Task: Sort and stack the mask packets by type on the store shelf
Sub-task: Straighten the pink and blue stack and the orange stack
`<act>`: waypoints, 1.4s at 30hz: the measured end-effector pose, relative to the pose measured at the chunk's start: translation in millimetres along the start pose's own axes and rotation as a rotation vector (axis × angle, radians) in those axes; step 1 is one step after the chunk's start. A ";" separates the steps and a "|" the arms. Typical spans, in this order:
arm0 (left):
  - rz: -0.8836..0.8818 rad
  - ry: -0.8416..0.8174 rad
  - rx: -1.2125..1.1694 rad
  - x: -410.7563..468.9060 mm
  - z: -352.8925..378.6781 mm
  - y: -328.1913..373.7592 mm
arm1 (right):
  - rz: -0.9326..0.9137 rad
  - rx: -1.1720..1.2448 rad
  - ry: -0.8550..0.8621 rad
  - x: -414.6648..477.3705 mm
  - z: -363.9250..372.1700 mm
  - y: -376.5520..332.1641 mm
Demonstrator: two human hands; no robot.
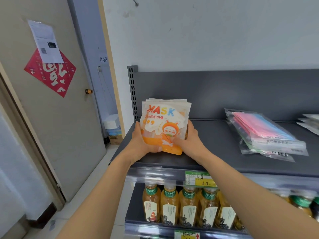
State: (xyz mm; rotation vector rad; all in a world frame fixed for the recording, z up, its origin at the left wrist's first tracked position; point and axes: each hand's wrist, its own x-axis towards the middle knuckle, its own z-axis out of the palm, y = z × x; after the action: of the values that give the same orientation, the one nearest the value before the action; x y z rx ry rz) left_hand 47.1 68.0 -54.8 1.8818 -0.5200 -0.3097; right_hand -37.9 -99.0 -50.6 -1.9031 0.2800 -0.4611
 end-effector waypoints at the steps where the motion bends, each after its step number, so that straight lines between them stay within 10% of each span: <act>1: 0.005 0.025 -0.014 1.3 -0.9 -0.6 | 0.012 0.009 -0.001 0.3 -1.8 -0.7; 13: -0.002 -0.010 0.232 0.7 -2.5 8.7 | 0.028 -0.068 -0.173 1.7 -14.3 -4.6; 22: 0.057 0.037 -0.117 -1.9 -0.6 9.6 | 0.042 -0.167 -0.026 0.5 -10.2 -9.1; 32: -0.120 -0.047 -0.315 7.9 -9.3 22.2 | 0.325 0.300 -0.013 17.5 -3.0 -10.0; 42: 0.125 0.025 -0.403 11.2 -12.7 26.8 | -0.050 0.431 -0.102 17.9 -12.5 -15.8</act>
State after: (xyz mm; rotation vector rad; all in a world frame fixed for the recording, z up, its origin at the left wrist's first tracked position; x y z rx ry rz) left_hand 57.0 64.8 -24.8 1.4558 -0.5134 -0.2843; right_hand -27.8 -110.9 -28.6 -1.5076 0.0576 -0.4184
